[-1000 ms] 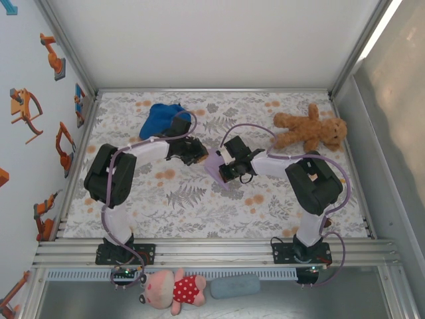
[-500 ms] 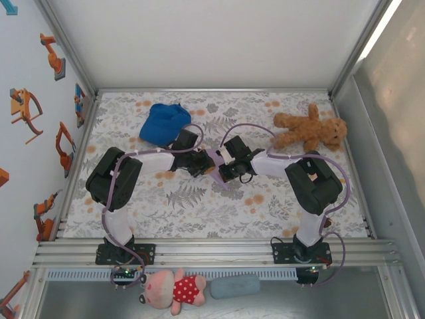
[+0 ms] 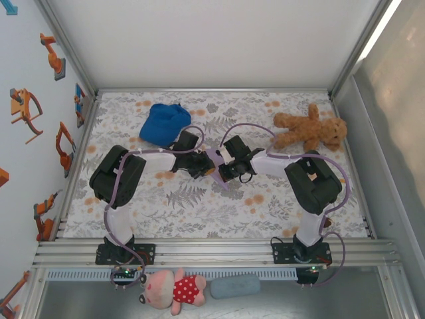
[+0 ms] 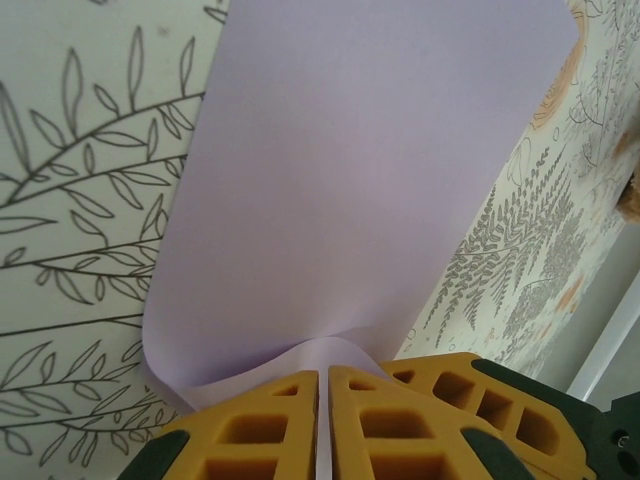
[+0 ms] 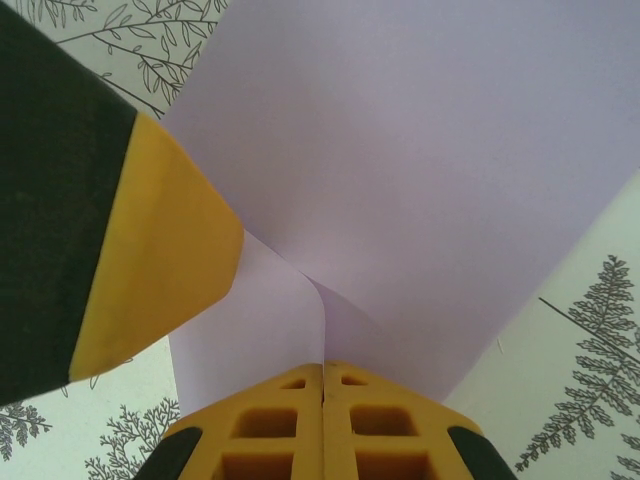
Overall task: Fold a paper plane with a square sheet of paper (pick it up from the middle)
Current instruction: Third fold the triangle at the center of the table.
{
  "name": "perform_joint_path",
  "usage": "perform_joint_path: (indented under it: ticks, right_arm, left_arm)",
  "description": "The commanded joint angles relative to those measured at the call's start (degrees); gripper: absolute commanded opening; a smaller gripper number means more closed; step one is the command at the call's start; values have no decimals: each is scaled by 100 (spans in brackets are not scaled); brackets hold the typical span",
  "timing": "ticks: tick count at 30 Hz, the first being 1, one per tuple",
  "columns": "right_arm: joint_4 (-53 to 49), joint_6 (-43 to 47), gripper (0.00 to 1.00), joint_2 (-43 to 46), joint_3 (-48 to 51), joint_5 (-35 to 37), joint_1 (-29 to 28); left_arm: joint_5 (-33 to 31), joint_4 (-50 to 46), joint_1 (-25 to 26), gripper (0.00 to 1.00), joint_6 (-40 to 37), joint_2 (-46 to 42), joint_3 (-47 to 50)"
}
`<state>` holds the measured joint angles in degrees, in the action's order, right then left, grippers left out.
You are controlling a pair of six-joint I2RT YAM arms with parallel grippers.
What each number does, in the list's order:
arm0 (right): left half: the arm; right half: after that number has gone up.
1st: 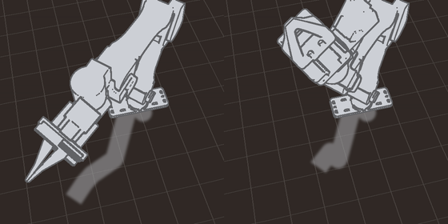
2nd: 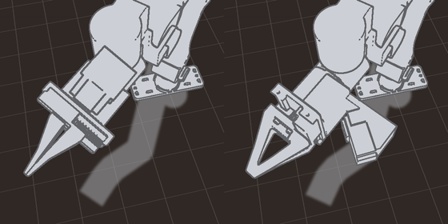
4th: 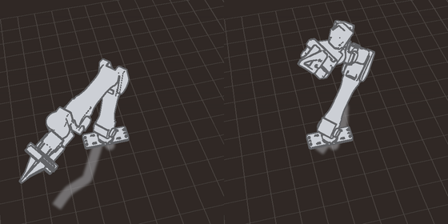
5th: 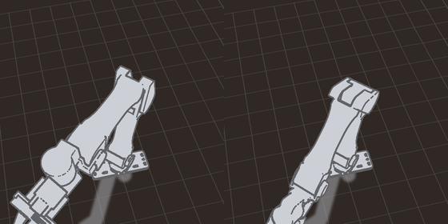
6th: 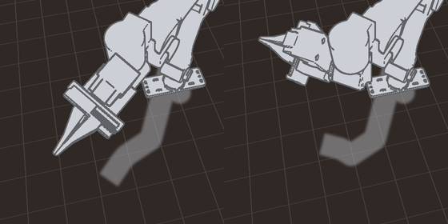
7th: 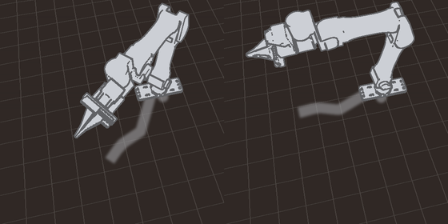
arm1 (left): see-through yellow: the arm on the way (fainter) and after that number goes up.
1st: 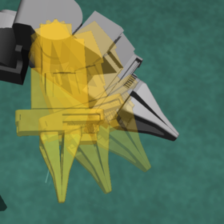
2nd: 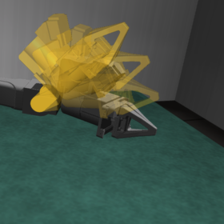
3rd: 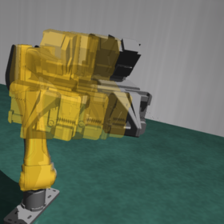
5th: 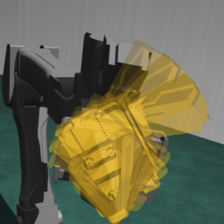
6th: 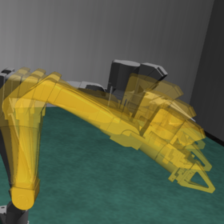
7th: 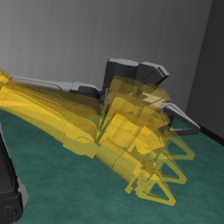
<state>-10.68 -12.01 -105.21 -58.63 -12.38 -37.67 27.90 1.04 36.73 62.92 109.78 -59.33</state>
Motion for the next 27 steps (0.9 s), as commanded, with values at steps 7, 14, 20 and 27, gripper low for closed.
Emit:
perform_joint_path:
  ticks: [7,14,20,27]
  right_arm:
    - [-284,-20,0,-211,-10,82,43]
    - [-365,-417,4,179,-125,-77,116]
    - [-857,-726,24,755,-330,-63,307]
    - [-964,-786,9,764,-277,-1309,330]
  left_arm:
    - [-121,-291,3,12,-86,271,40]
    - [-300,-655,-5,11,-163,342,32]
    - [-330,-745,-1,11,-144,434,22]
    - [-380,-904,-9,10,-136,477,-43]
